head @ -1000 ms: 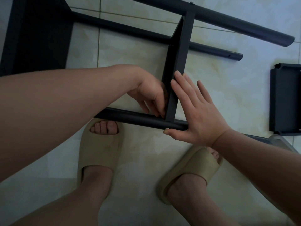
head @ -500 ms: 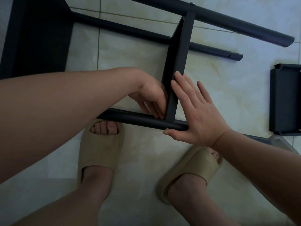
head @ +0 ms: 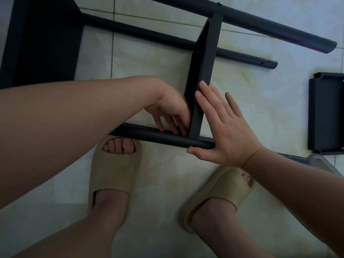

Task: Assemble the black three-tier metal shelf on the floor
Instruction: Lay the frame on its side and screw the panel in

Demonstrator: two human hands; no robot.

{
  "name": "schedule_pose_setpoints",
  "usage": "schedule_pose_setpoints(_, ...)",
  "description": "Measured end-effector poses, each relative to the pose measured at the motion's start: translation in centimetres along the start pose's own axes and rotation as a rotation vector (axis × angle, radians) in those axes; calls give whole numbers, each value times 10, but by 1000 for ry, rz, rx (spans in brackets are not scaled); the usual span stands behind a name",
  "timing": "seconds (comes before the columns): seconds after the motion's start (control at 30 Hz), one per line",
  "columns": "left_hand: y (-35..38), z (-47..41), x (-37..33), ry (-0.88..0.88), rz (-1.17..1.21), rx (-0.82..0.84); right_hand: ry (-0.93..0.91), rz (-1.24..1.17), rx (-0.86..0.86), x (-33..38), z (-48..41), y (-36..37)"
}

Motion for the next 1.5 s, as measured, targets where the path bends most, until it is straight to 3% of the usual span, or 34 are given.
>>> schedule_pose_setpoints(1.27,0,0,-8,109,41,-12,-3,8,5,0,0,1)
schedule_pose_setpoints(1.5,-15,31,1,-40,-66,-319,4,-7,57,1,0,0)
Point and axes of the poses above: each hand's wrist, its own z-axis away from the middle knuckle, its own y-axis out of the palm, x = y × z, the point moved 8 cm from there along -z, towards the middle knuckle, and after that the axes turned 11 degrees about x, right-handed, at the moved point
